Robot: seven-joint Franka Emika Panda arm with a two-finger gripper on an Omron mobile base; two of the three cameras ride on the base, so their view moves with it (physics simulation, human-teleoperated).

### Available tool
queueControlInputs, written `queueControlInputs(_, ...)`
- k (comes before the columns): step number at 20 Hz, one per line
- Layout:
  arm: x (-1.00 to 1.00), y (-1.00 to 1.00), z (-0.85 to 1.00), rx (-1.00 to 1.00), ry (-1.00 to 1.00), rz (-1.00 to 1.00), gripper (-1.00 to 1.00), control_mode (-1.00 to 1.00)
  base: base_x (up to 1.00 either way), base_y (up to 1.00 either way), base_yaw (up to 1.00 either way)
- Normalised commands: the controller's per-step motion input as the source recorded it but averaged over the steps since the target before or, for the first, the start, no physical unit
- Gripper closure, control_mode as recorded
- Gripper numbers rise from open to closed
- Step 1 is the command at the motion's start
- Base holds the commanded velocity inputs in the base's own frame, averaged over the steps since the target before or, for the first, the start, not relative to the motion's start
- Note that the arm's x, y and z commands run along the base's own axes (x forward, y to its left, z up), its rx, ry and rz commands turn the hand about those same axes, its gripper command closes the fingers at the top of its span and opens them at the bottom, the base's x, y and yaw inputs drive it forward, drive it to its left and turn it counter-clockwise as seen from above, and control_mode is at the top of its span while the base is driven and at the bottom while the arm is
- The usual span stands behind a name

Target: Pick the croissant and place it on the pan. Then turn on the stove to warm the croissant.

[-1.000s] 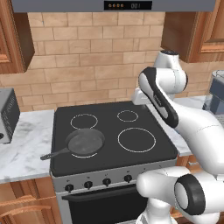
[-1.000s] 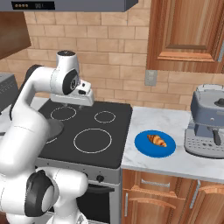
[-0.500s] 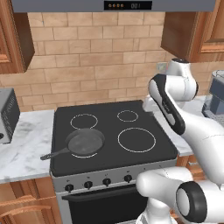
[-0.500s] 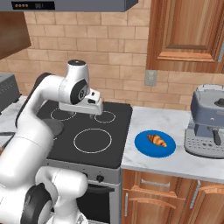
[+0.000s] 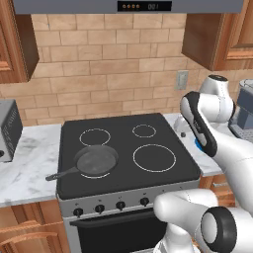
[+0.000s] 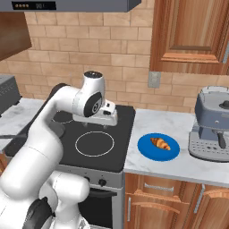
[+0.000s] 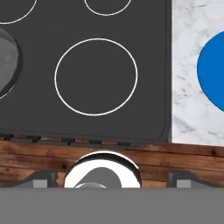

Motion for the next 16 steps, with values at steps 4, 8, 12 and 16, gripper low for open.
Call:
queueControlInputs(4,0.0,-0.54,-0.19,0.0,0.04,0.0,-1.0,-1.0,0.0,0.0,0.0)
queueControlInputs(8,0.0,-0.58,-0.2,0.0,0.06,0.0,-1.0,-1.0,0.0,0.0,0.0)
queueControlInputs(12,0.0,-0.55,-0.19,0.0,0.07,0.01,-1.0,-1.0,0.0,0.0,0.0)
queueControlInputs(16,0.0,-0.54,-0.2,0.0,0.08,0.03,-1.0,-1.0,0.0,0.0,0.0)
